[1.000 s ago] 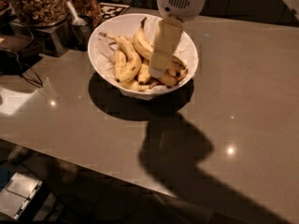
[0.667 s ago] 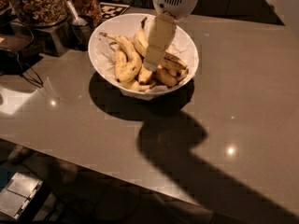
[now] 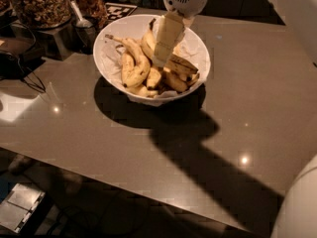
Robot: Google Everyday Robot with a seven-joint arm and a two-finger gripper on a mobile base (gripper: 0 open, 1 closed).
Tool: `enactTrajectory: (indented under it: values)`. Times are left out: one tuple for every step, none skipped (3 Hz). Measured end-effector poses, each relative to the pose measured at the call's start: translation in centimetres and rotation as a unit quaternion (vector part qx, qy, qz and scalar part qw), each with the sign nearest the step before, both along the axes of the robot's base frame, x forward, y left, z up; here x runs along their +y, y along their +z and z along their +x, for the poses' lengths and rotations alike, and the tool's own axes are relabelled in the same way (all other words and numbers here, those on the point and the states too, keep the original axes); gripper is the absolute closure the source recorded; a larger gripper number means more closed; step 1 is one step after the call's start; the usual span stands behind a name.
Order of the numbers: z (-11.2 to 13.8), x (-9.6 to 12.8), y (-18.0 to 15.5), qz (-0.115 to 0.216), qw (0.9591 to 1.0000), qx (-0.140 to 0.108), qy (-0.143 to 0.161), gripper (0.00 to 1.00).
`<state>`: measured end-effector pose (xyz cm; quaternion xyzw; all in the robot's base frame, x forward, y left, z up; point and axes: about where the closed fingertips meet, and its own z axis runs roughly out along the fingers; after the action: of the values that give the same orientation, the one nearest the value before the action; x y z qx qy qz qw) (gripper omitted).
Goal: Pick banana from white bowl
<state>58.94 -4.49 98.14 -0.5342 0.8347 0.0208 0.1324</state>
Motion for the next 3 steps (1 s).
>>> enactTrajectory:
  values:
    - [0.7,-0.1,-0.2,0.003,1.0000,0.004,-0.009,0.13]
    - [0.2,0.5,-1.4,-0.007,0.9997,0.018,-0.012,0.28]
    - [-0.7,1.2,-2.9,-0.021,0.9991,0.035,-0.009,0.43]
